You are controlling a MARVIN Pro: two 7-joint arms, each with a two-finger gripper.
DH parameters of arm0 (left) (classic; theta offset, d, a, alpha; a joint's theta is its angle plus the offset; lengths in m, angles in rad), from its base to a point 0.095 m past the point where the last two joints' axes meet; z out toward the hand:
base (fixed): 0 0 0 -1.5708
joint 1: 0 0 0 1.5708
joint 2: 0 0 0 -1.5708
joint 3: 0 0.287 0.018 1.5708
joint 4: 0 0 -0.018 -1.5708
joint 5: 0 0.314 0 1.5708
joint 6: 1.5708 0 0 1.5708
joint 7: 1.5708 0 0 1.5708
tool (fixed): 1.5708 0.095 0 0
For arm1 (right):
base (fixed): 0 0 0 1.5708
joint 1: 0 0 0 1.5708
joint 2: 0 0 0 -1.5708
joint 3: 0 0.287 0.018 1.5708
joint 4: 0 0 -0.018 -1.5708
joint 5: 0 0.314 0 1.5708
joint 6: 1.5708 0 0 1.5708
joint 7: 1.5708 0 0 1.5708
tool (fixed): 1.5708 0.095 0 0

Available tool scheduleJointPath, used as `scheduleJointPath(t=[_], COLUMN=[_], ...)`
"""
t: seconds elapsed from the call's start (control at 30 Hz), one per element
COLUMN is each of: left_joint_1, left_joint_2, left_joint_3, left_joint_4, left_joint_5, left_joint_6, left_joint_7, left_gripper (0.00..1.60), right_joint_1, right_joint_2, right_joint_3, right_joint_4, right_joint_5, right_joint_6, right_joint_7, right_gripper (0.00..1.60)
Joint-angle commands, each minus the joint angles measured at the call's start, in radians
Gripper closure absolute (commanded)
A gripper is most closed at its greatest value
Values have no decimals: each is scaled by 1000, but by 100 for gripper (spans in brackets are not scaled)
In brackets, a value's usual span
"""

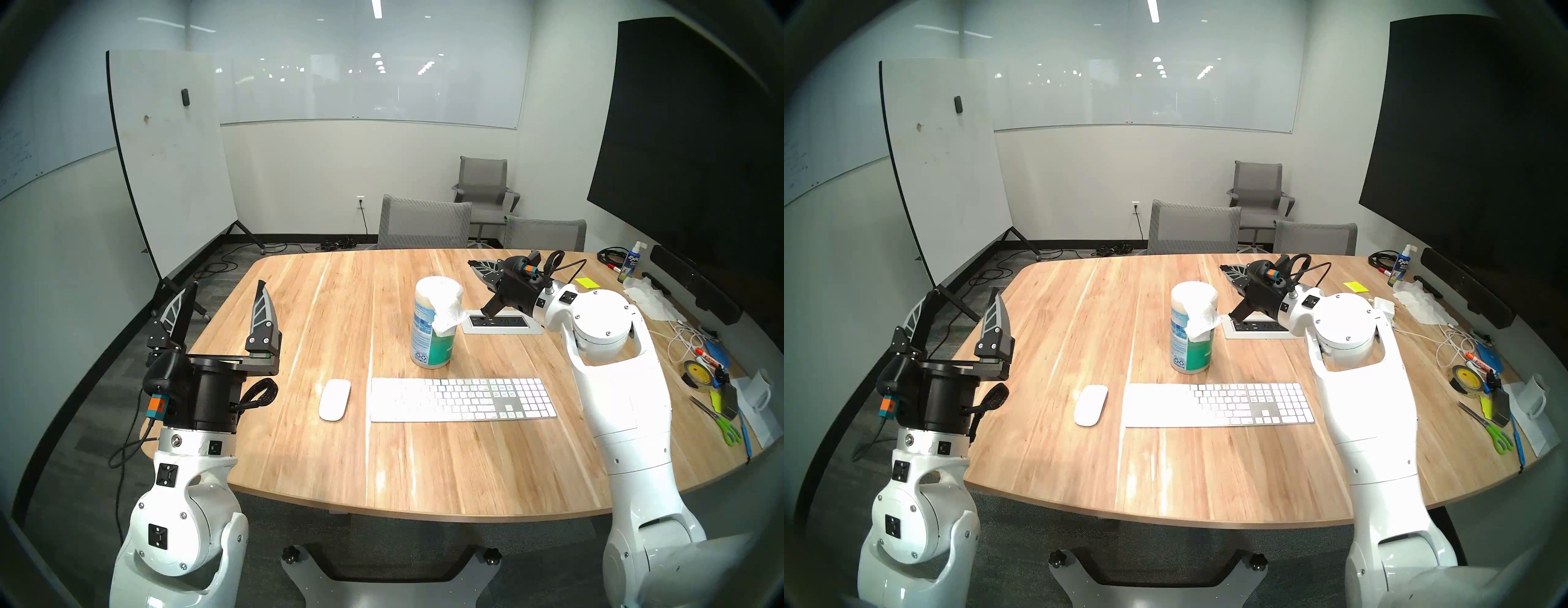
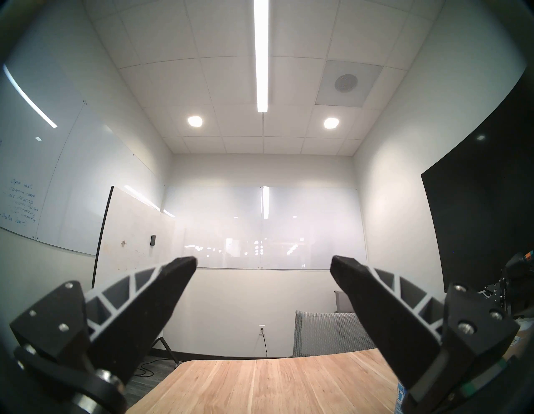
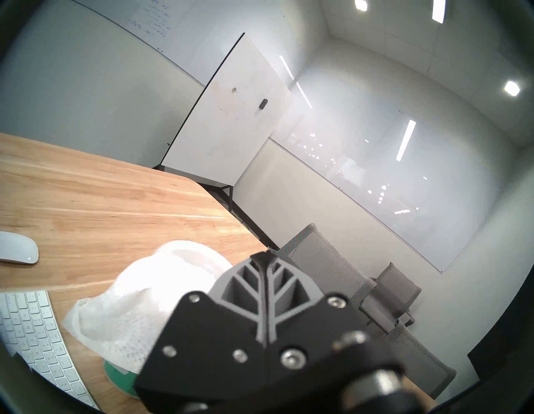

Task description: Wipe the keyboards and mice with a disinfecting wipe, then set the wipe down

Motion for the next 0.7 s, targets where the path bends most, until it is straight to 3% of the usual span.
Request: scheduleJointPath(t=[0.0,0.67], left_joint_1=[0,-1], left_joint_2=[-2,-2], left_joint_3=[0,0], left_joint_4=[-24,-23], left_joint_5=[0,0], left_joint_6=[-2,-2], left_joint_7=[2,2], left_gripper=[0,0], right_joint_1=[12,61], right_joint_2=[-8,-14], right_joint_3=[-8,-38], right_joint_4=[-18,90], right_joint_5=[2,-23], right_joint_6=[-16,-70], right_joint_7=[-2,-21], right_gripper=[160,160])
